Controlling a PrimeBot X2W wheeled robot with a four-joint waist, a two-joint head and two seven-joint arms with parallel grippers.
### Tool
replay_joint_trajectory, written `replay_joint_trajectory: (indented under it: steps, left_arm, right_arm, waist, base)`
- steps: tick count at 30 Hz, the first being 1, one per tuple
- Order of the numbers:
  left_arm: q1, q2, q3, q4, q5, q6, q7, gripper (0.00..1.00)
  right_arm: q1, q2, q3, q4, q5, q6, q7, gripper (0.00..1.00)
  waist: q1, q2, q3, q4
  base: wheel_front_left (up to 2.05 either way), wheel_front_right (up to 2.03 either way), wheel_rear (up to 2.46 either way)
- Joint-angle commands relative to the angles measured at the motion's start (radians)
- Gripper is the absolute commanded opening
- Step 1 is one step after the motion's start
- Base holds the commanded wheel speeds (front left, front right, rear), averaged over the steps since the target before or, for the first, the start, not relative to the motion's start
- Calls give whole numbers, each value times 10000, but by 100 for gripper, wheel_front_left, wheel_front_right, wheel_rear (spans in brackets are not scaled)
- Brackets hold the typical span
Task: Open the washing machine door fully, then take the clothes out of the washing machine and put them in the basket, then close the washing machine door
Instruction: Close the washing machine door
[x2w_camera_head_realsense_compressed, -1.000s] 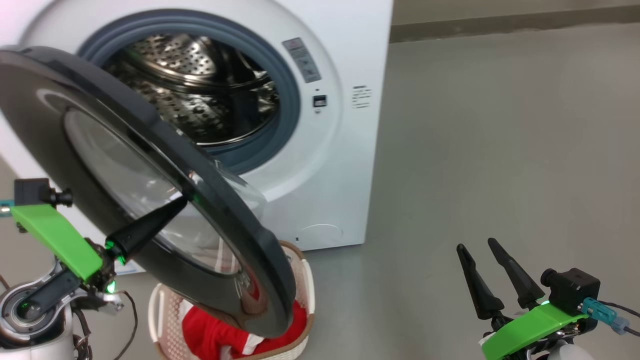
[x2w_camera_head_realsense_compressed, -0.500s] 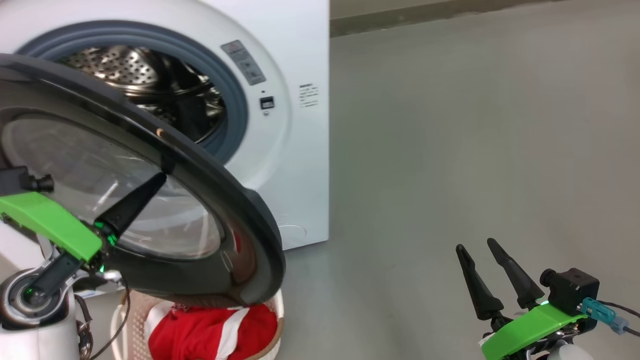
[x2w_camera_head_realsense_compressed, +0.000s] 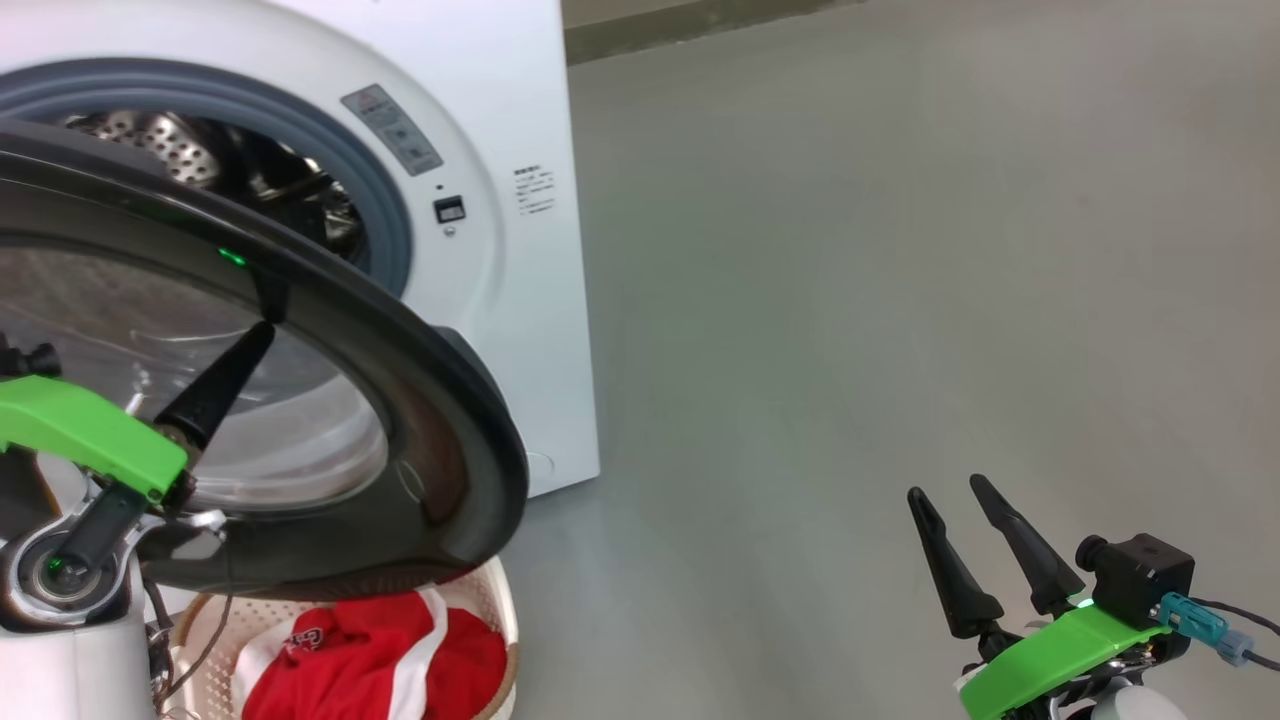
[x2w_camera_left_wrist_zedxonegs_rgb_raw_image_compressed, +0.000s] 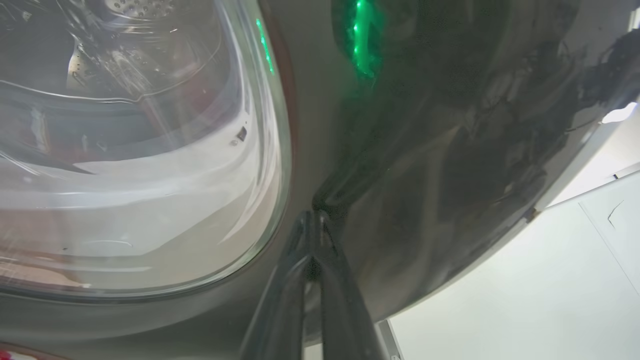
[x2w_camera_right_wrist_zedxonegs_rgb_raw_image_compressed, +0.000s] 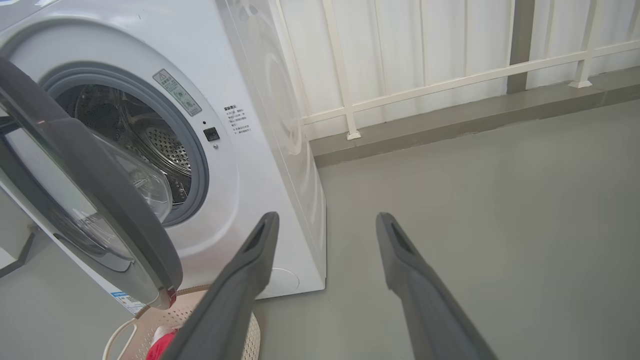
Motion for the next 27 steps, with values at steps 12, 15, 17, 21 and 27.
replay_joint_trajectory:
  steps: [12,15,17,21,27]
  left_arm:
    - [-1037,610,353,470,6,-183,-864,0]
    - [-1094,641,366,629,-126,-186,-910,0]
    - [-1108,666,327,671,-196,-187,-912,0]
    - [-1074,677,226,687,-376,-188,-861,0]
    - [-999,614,206,719,-726,-188,-691,0]
  right_arm:
    - [-404,-107,131,-303,60,27,-120,100]
    - [-362,-74,94,-318,-5,27,-120,100]
    - [-342,-68,71,-322,-40,27,-120,100]
    - [-326,-72,70,-306,-70,27,-120,100]
    - [-283,-89,64,-290,-93,27,-120,100]
  waist:
    - [0,0,352,-432]
    - [0,0,330,-414]
    - [0,0,313,-376]
    - [0,0,263,-259]
    - [0,0,163,-20]
  base:
    - [0,0,0]
    - [0,0,0]
    - [0,0,0]
    - [0,0,0]
    - [0,0,0]
